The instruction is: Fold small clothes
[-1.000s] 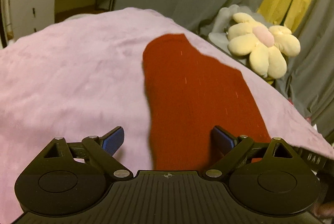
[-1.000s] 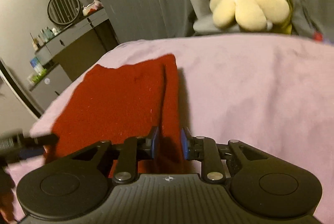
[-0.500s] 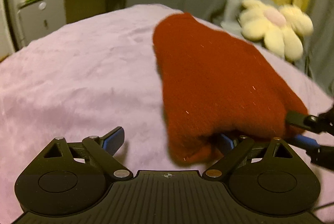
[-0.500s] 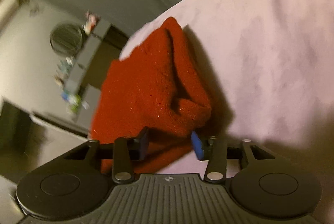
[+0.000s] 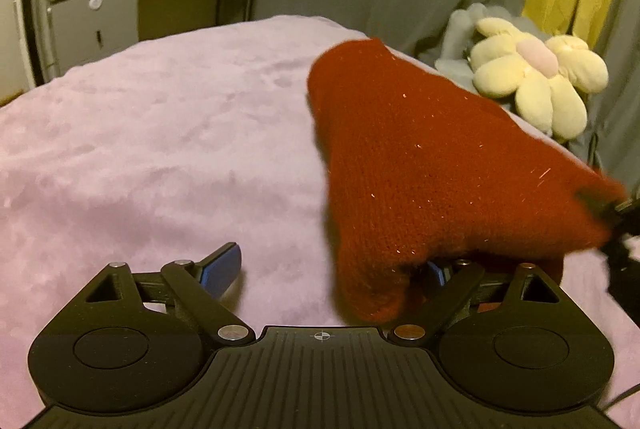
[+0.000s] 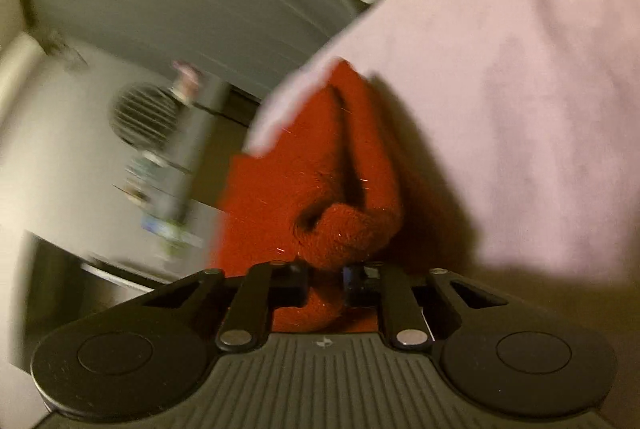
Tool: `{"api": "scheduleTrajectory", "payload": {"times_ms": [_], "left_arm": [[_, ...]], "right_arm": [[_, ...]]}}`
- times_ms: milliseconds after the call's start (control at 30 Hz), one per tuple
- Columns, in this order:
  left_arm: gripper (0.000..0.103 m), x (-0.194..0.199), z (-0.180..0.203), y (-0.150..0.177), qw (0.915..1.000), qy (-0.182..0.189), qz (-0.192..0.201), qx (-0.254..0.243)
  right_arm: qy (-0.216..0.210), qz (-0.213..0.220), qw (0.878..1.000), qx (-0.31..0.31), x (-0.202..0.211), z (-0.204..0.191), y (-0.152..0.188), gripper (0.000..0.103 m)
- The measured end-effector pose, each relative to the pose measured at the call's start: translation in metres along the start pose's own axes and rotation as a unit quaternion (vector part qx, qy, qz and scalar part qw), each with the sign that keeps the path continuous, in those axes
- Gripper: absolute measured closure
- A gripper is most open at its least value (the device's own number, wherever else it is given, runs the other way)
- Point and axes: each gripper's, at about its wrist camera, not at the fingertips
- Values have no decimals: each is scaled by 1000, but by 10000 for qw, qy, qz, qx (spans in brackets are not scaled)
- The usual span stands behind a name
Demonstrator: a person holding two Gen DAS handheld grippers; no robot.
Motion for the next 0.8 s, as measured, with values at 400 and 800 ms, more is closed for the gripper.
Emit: {"api": "scheduleTrajectory", "payload": {"times_ms": [400, 800], "left_arm": [[10, 15, -12, -11, 9986, 268, -444, -43], [13, 17, 2, -43, 9976, 665, -90, -178]], "right_arm": [[1318, -20, 9580, 2545, -14, -22, 11, 81], [763, 338, 9252, 3701, 24, -96, 22, 87]]}}
Point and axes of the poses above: each gripper's, at about its wrist camera, not at the fingertips, and x roughly against the way its jaws point, z to its right, y to its underside, and after that the axes turned 10 degrees about z, right-handed
